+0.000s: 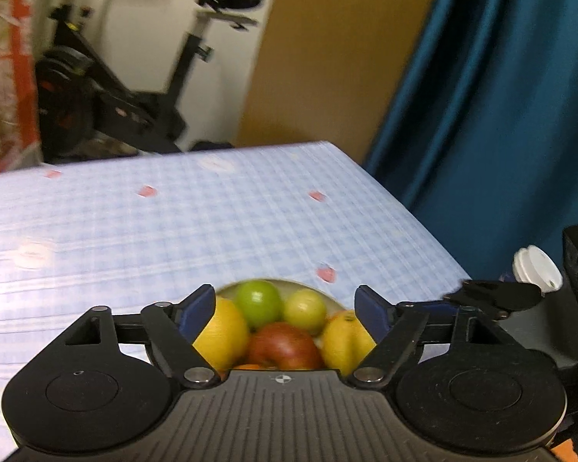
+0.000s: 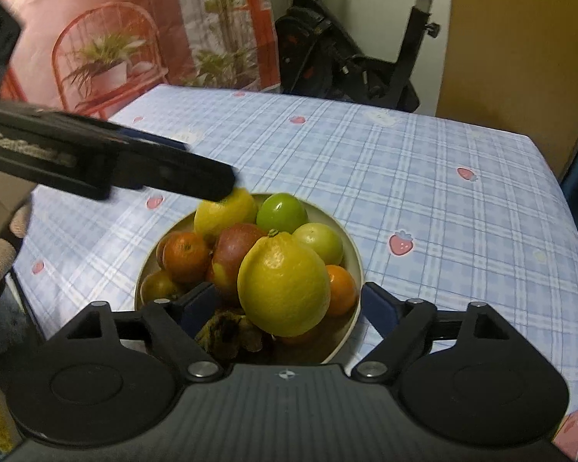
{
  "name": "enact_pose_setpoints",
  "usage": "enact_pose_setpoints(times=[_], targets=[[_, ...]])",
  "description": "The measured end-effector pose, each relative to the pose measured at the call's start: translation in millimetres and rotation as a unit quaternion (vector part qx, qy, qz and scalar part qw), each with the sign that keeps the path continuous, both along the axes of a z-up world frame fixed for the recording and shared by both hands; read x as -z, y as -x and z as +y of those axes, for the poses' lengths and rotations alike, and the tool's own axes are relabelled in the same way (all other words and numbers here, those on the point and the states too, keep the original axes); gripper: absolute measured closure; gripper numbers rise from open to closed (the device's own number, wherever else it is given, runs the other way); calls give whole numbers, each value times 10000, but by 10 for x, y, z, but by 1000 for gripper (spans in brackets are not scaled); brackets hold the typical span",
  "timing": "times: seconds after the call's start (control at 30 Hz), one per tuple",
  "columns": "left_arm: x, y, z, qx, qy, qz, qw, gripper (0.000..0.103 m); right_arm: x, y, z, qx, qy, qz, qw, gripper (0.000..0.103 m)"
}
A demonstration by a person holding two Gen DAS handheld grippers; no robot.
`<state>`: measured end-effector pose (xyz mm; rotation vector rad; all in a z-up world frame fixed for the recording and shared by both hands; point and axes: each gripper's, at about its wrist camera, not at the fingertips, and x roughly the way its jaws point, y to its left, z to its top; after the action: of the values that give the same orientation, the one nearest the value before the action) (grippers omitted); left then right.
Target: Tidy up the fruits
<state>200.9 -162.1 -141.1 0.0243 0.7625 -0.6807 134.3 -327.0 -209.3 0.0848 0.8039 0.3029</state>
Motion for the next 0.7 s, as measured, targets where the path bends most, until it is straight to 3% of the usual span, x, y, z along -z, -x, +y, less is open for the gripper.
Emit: enact_pose_setpoints(times=[0.23, 0.43, 0.7], targets=[[-363, 278, 523, -638, -268, -646, 9955, 9, -201, 232, -55, 683, -611, -300, 9953, 4], [-653, 603, 899, -928, -620, -1073, 9879, 9, -473, 529, 71, 1106, -1061, -780, 9851, 0], [-981, 1128, 1261, -1551, -960, -1539, 9711, 9, -877, 840, 503, 1272, -987, -983, 9821, 0]])
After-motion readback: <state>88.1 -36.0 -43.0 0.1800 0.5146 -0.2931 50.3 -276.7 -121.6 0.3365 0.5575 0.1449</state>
